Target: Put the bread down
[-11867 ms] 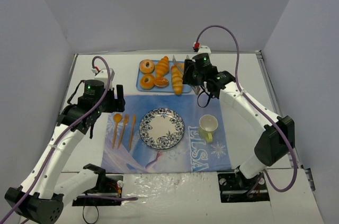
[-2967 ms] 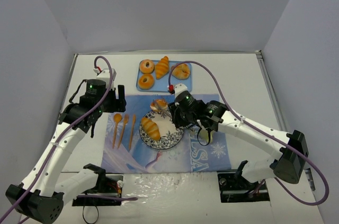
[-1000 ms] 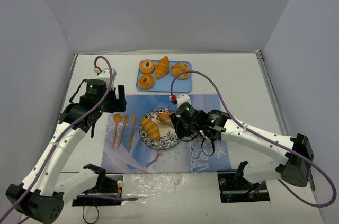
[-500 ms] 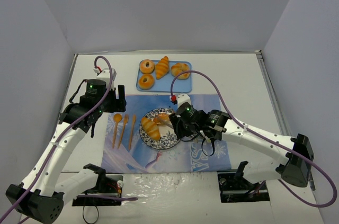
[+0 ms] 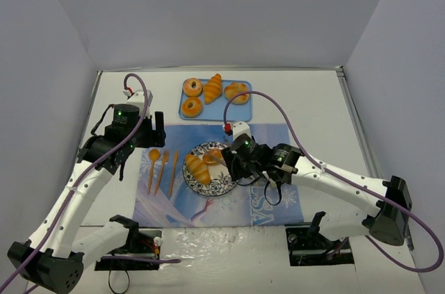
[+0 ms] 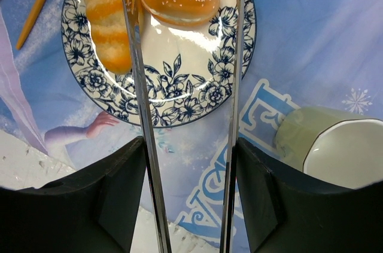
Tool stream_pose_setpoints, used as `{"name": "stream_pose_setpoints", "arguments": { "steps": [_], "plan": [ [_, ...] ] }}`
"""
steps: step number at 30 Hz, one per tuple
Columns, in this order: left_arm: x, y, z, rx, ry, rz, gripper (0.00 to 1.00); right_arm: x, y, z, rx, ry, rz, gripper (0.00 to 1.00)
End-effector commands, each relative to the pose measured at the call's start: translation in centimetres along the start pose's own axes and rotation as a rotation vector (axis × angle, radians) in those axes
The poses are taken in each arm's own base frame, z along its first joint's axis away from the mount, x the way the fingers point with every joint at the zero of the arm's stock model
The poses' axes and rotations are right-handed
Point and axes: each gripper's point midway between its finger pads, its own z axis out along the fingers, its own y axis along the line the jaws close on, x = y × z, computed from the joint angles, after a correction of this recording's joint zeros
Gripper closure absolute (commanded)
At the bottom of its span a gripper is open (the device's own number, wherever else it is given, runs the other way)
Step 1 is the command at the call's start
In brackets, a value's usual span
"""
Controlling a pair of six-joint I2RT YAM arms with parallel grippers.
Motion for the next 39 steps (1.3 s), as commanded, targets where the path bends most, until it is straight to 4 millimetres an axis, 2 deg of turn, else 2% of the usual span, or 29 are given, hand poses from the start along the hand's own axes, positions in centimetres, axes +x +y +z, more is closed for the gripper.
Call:
{"name": "stream_pose_setpoints", "arguments": {
  "steps": [1, 4, 9, 11, 14, 17, 22, 24, 28, 30, 34, 36, 39],
  "plan": [
    [-2.0, -0.6, -0.4, 0.016, -0.066, -0.01, 0.31, -4.4, -0.6, -1.2, 0.031, -0.124, 0.038, 0.44],
    [-2.0, -0.6, -0.5, 0.016, -0.069, -0.01, 0.31, -5.7, -2.9, -0.9, 0.06, -0.129, 0.079, 0.44],
    [-2.0, -0.5, -0.6, 0.017, -0.072, -0.011, 0.31, -8.4, -8.8, -0.3, 0.104, -0.168, 0.194, 0.44],
    [-2.0, -0.6, -0.6, 0.019, -0.071, -0.011, 0.31, -9.1, -10.2, -0.3, 0.116, -0.183, 0.222, 0.44],
    [-2.1, -0.7, -0.8, 0.025, -0.077, -0.012, 0.31, -11.0, -17.1, -0.2, 0.206, -0.228, 0.367, 0.43],
    [-2.2, -0.7, -0.9, 0.027, -0.082, -0.012, 0.31, -12.0, -22.4, 0.3, 0.296, -0.252, 0.474, 0.44],
    [-2.3, -0.7, -1.0, 0.027, -0.085, -0.011, 0.31, -12.6, -28.9, 2.5, 0.384, -0.271, 0.606, 0.44],
    [-2.3, -0.7, -1.0, 0.028, -0.085, -0.011, 0.31, -12.6, -30.9, 3.0, 0.411, -0.275, 0.638, 0.44],
    [-2.2, -0.8, -1.0, 0.029, -0.085, -0.01, 0.31, -12.2, -34.9, 5.6, 0.476, -0.24, 0.675, 0.44],
    [-2.2, -0.8, -1.0, 0.031, -0.083, -0.008, 0.31, -12.4, -37.0, 5.7, 0.53, -0.245, 0.688, 0.44],
    [-2.2, -0.9, -0.9, 0.031, -0.084, -0.008, 0.31, -11.3, -39.3, 7.6, 0.579, -0.201, 0.695, 0.44],
    [-2.2, -0.8, -0.9, 0.03, -0.08, -0.008, 0.31, -10.2, -41.2, 7.9, 0.615, -0.181, 0.716, 0.44],
    [-2.1, -0.8, -0.8, 0.029, -0.078, -0.008, 0.31, -8.8, -42.3, 9.0, 0.653, -0.145, 0.72, 0.44]
  ]
}}
